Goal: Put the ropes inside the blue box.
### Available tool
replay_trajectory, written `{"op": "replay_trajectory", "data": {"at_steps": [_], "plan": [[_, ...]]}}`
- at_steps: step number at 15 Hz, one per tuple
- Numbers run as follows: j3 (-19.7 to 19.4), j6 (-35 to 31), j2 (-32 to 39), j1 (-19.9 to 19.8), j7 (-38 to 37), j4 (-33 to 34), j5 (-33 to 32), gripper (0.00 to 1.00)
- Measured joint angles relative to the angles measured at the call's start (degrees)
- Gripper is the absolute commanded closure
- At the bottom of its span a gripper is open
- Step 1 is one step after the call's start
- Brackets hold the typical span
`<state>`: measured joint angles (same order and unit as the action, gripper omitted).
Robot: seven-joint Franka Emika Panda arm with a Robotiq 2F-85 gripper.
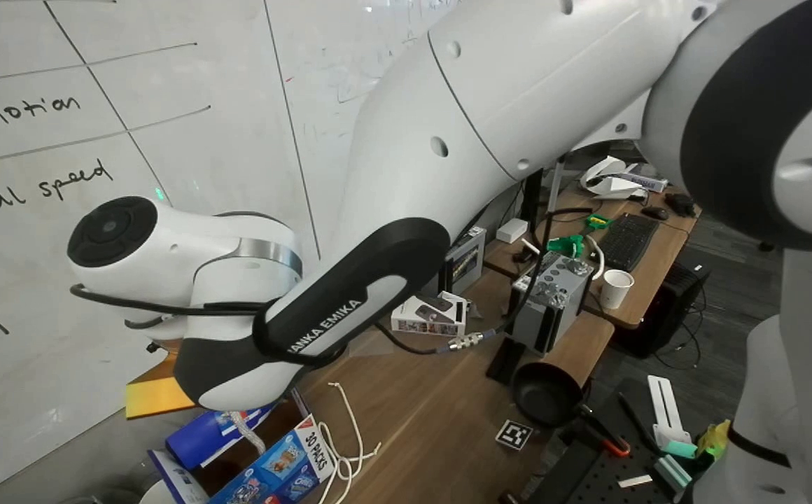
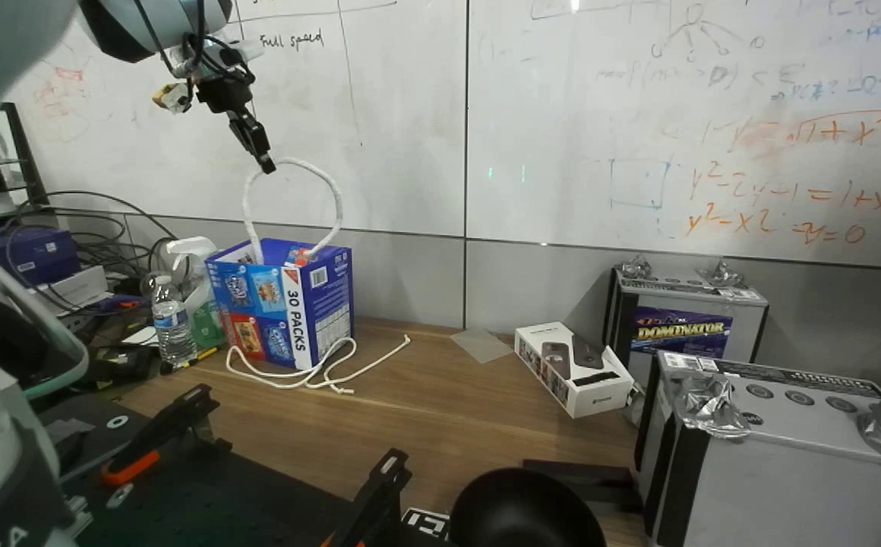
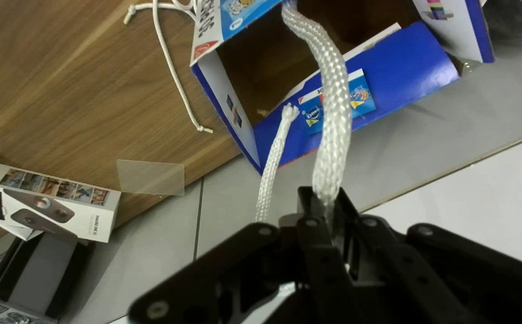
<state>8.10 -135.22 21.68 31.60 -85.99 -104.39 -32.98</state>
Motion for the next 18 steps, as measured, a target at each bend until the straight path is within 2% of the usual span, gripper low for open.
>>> {"op": "replay_trajectory", "data": {"at_steps": [6, 11, 16, 17, 18], "plan": [[1.50, 1.06, 0.80, -0.45, 3.52, -0.01, 4.22, 0.97], [3.81, 1.00, 1.60, -2.36, 14.40, 0.21, 12.11, 0.97], [3.96, 1.08, 2.84, -3.18, 21.96, 0.99, 16.49, 0.97], [3.91, 1.13, 3.08, -3.29, 22.80, 1.22, 16.85, 0.64], [3.83, 1.21, 3.31, -3.37, 23.53, 1.44, 17.03, 0.63]]}}
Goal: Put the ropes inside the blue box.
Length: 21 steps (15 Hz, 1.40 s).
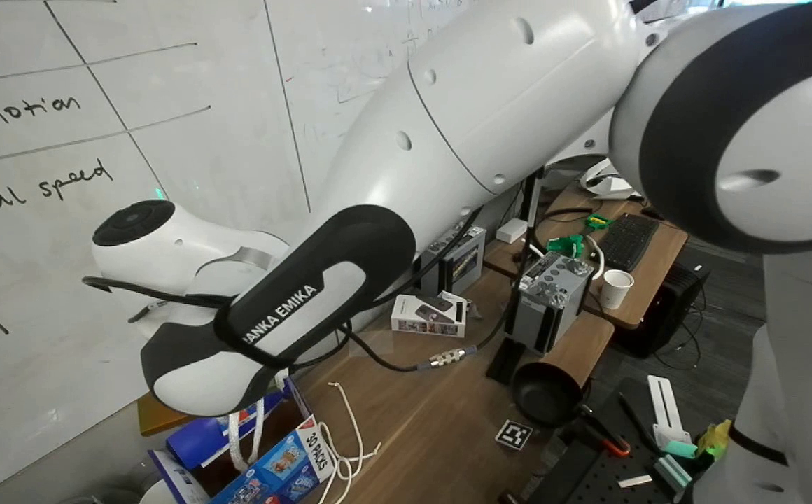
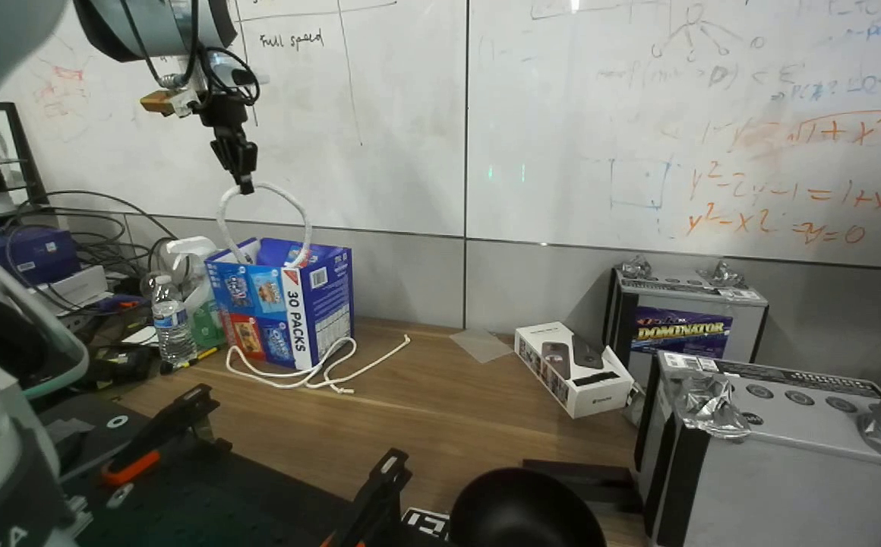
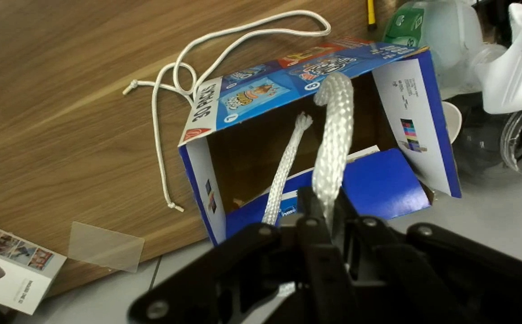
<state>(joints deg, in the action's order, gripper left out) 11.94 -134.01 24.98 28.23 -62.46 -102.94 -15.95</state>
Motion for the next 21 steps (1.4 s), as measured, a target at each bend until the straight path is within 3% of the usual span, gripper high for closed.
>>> {"op": "replay_trajectory", "data": {"at_steps": [6, 9, 12, 16, 18, 21], "plan": [[-1.09, 2.29, 0.37, -0.39, 4.06, 0.79, 0.10, 0.18], [-1.31, 6.58, -0.27, -1.27, 7.02, 0.50, 0.22, 0.00], [-1.30, 10.08, -3.02, -2.79, 9.68, -2.41, 2.08, 0.00], [-1.29, 9.46, -9.32, -5.80, 10.46, -11.94, 5.91, 0.00], [-1.27, 6.31, -12.15, -7.52, 11.83, -18.00, 8.36, 0.00], [-1.27, -3.62, -14.86, -10.42, 15.95, -27.80, 13.04, 0.00]]}}
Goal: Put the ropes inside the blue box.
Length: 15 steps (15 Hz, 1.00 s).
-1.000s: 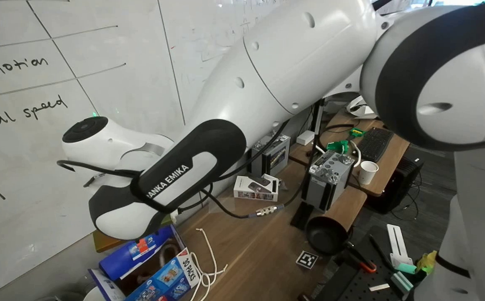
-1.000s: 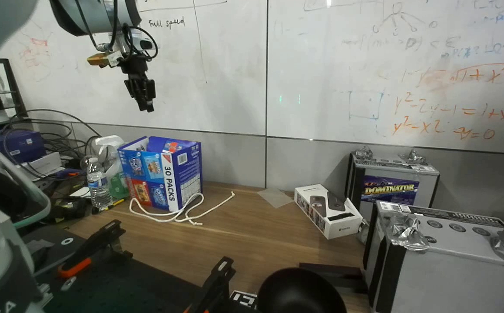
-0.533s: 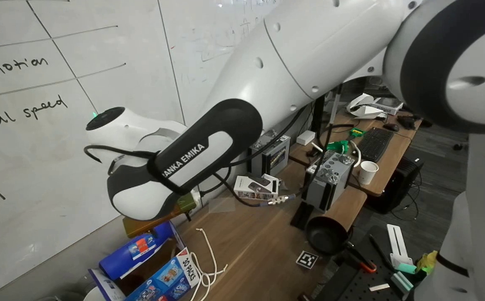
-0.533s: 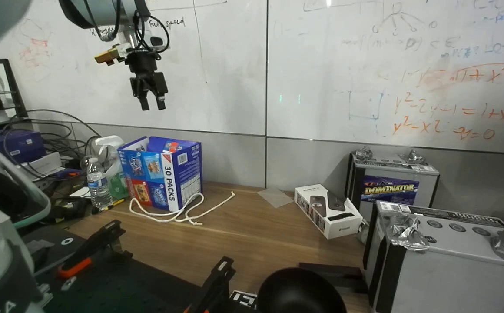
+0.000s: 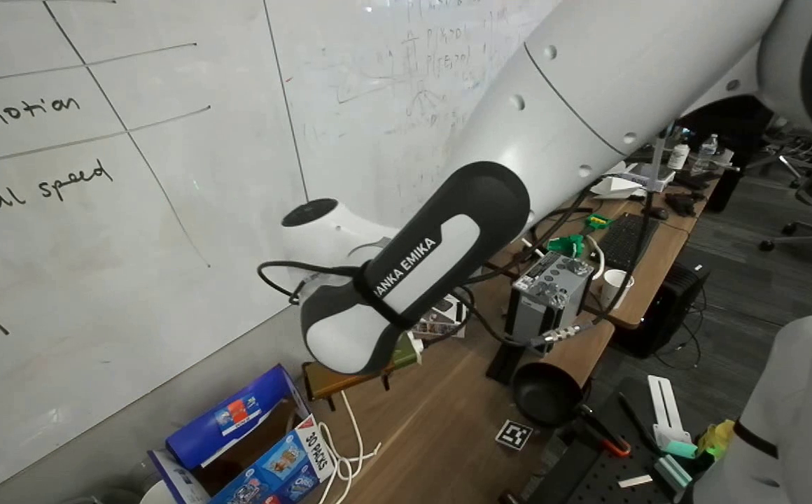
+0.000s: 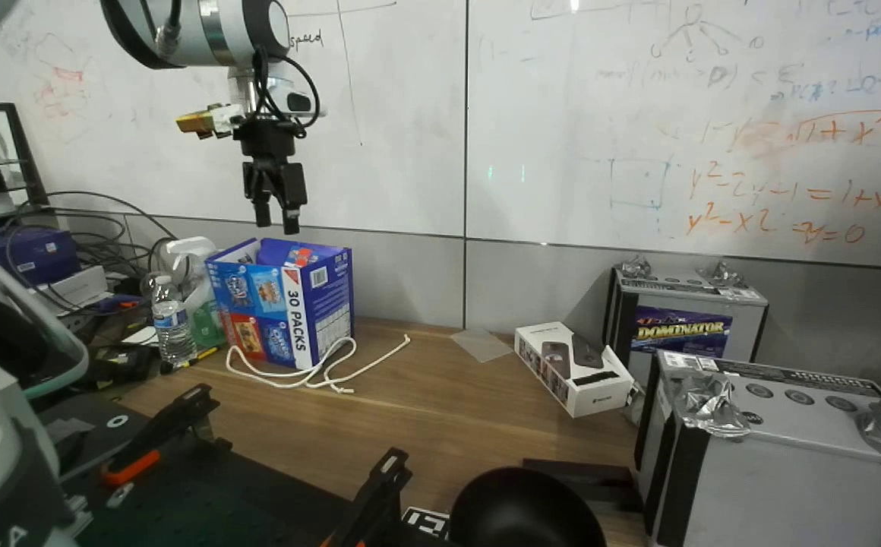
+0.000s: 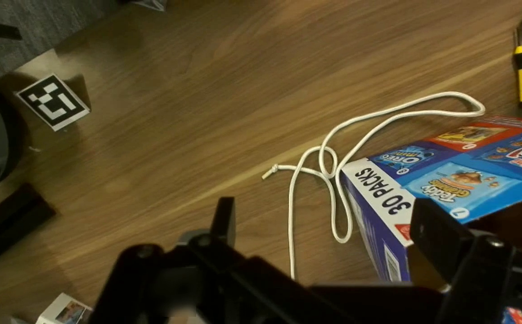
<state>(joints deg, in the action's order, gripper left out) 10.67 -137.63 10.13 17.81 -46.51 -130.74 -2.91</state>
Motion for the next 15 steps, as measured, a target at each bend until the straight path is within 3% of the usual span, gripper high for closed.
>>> {"op": "replay_trajectory", "data": {"at_steps": [3, 6, 10, 15], "plan": [[0.08, -12.09, 0.13, -2.85, 8.43, -8.09, 7.40, 0.00], [1.21, -20.18, 3.28, -5.04, 19.17, -11.21, 17.23, 0.00], [5.13, -28.15, 10.53, -7.35, 27.65, -9.74, 27.15, 0.00], [8.31, -35.36, 19.83, -7.99, 29.59, -5.05, 28.18, 0.00]]}}
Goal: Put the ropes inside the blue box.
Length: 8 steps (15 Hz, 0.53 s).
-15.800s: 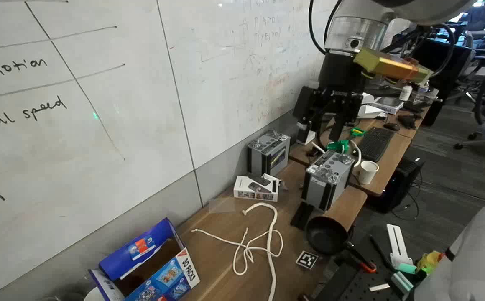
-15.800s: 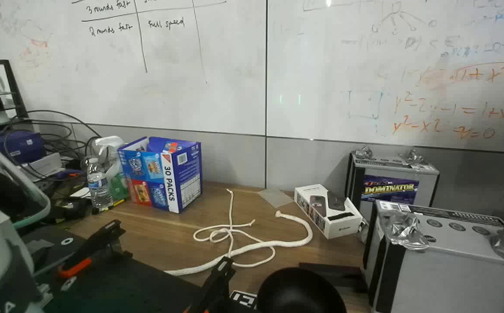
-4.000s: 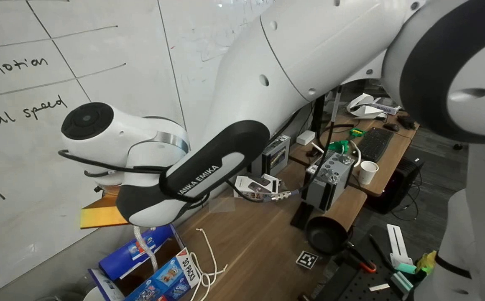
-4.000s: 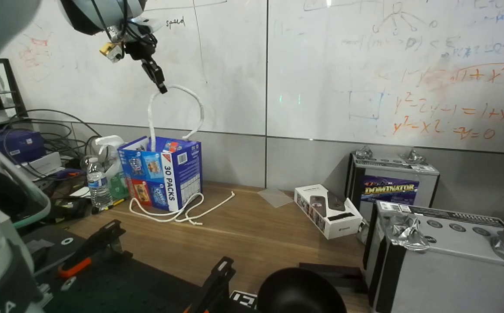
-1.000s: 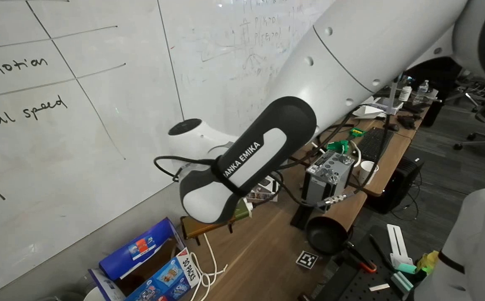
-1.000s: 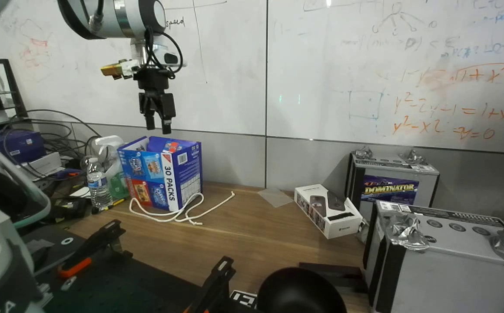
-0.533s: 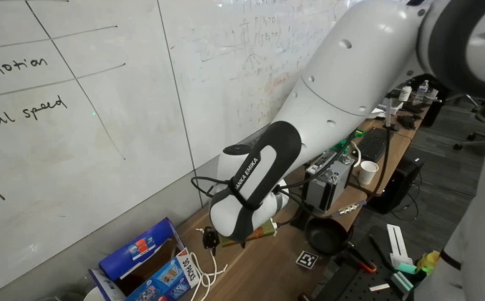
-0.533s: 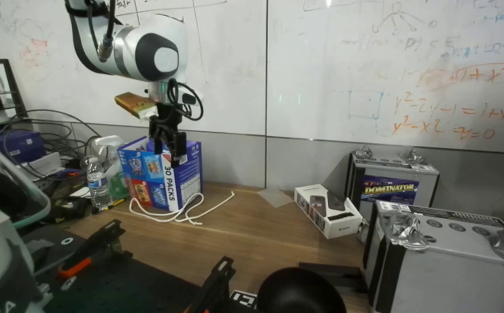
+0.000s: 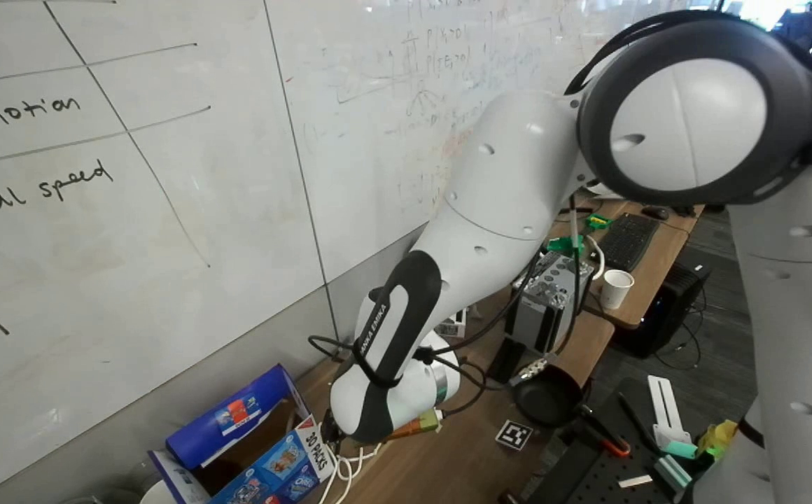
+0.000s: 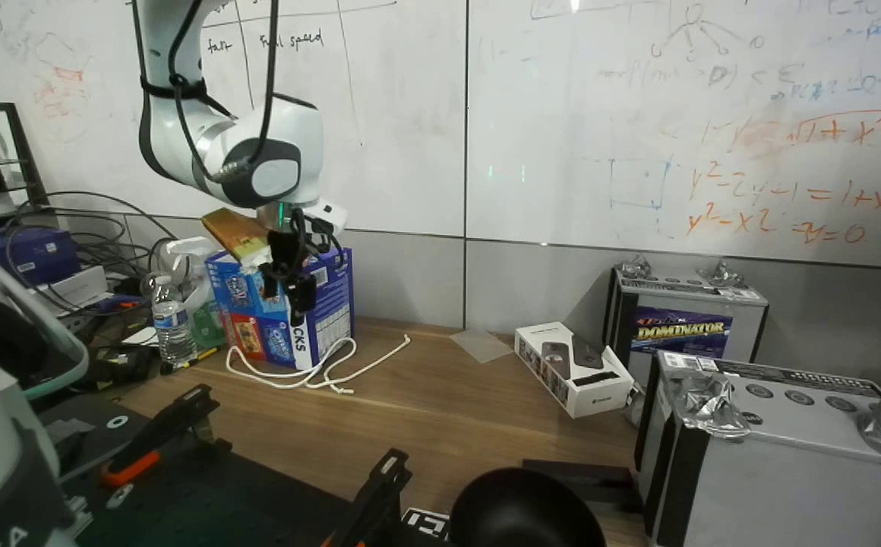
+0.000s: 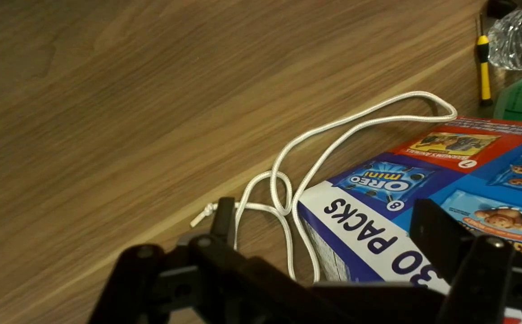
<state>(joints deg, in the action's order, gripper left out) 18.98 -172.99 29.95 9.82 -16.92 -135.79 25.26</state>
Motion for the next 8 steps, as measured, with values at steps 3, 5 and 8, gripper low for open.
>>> {"op": "replay_trajectory", "data": {"at_steps": [3, 5, 8], "plan": [[0.72, -4.06, 5.56, 0.00, 0.13, 2.41, -0.18, 0.00], [0.83, -6.19, 9.10, 0.00, 0.12, 4.09, -0.33, 0.00], [0.05, -7.34, 13.68, 0.55, 0.04, 7.01, -0.94, 0.00]]}}
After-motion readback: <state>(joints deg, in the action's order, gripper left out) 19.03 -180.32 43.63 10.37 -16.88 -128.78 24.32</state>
